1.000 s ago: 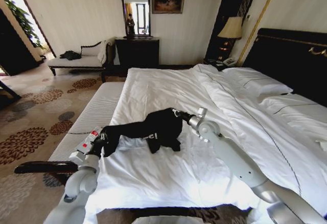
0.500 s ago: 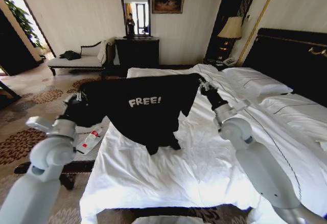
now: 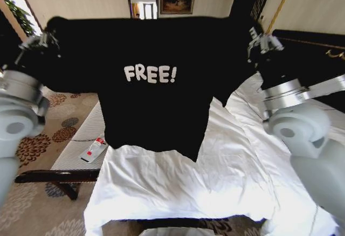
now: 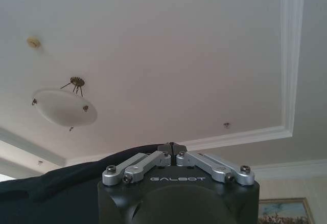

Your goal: Fold the clothes on the bed.

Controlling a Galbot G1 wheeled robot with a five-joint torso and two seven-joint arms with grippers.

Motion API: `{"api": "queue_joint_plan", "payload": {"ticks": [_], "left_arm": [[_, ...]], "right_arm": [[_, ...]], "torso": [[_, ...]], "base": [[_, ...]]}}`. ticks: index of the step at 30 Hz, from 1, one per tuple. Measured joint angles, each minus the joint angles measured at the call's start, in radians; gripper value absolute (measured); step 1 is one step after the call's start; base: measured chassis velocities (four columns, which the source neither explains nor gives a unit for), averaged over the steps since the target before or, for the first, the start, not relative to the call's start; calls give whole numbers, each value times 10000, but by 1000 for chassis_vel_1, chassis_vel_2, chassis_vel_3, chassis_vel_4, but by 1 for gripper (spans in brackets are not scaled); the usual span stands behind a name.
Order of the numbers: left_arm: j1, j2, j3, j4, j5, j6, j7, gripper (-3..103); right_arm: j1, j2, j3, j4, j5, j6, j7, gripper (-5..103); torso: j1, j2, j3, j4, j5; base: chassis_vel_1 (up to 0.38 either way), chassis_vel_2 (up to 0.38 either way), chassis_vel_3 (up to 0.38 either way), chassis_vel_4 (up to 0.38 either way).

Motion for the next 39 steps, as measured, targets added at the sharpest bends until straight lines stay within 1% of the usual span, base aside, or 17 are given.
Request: {"api": "queue_joint_plan", "payload": {"ticks": [3,6,8,9,11,14,17,18,21,24,26,28,31,32,34,36,39], "left_arm": [[329,97,-433,-259,-225,34,12,2],[1273,52,-1485,-935,-621,135,60,2],[1400,14,-1644,-1039,-697,157,56,2],[1418,8,-1669,-1052,-707,161,55,2],[1763,-105,-2251,-1438,-1041,245,-30,2],[1876,-107,-2547,-1619,-1263,281,-56,2],[2112,64,-3527,-2030,-2253,480,-85,2],[2112,64,-3527,-2030,-2253,480,-85,2],[2245,192,-4188,-2378,-3112,666,-258,2],[2620,115,-4477,-2686,-3268,832,-373,2],[2839,2,-4503,-2731,-3229,902,-404,2],[3599,-460,-4274,-2756,-2810,1102,-523,2],[4028,-726,-3888,-2756,-2361,1303,-583,2],[4333,-971,-3292,-2752,-1709,1561,-651,2],[4574,-1218,-2255,-2723,-635,1995,-664,2],[4586,-1253,-2002,-2705,-429,2108,-632,2],[3981,-1404,170,-1794,687,2827,-458,2]], "right_arm": [[-257,-316,427,275,281,-87,153,0],[-1725,-761,2084,996,605,-212,296,0],[-2127,-788,2472,1160,608,-236,308,0],[-2173,-790,2518,1183,608,-240,310,0],[-3509,-738,3733,1900,589,-326,412,0],[-4267,-641,4430,2049,560,-402,495,0],[-5902,-276,6159,2101,562,-752,760,0],[-5902,-276,6159,2101,562,-752,760,0],[-6365,-133,7148,2093,898,-1164,1182,0],[-6445,-154,7539,2082,934,-1531,1502,0],[-6447,-153,7531,2077,934,-1645,1631,0],[-6446,96,6841,2064,526,-1936,1941,0],[-6469,394,6042,2051,-41,-2121,2144,0],[-6611,738,5295,2037,-534,-2359,2309,0],[-6843,1237,4241,2000,-1126,-2747,2431,0],[-6857,1328,3897,1991,-1272,-2835,2452,0],[-6370,1547,1653,1071,-1892,-3068,2564,0]], "torso": [[0,0,-1,-1,-1],[-1,0,-1,1,-3],[-1,0,-1,0,-2],[-1,0,-1,0,-2],[-1,0,-2,-1,-1],[-1,0,-1,0,-1],[-1,0,-1,-1,1],[-1,0,-1,-1,1],[-2,1,-2,-2,4],[-2,1,-2,0,1],[-2,1,-2,2,-1],[-2,1,-1,1,-6],[-2,1,0,4,-3],[-1,1,0,7,-3],[0,0,0,-5,-1],[1,0,1,-6,-1],[-3,2,-1,1,-4]], "base": [[0,0,0,0],[0,0,0,0],[0,0,0,0],[0,0,0,0],[0,0,0,0],[0,0,0,0],[0,0,0,0],[0,0,0,0],[0,0,0,0],[0,0,0,0],[0,0,0,0],[0,0,0,0],[0,0,0,0],[0,0,0,0],[0,0,0,0],[0,0,0,0],[0,0,0,0]]}}
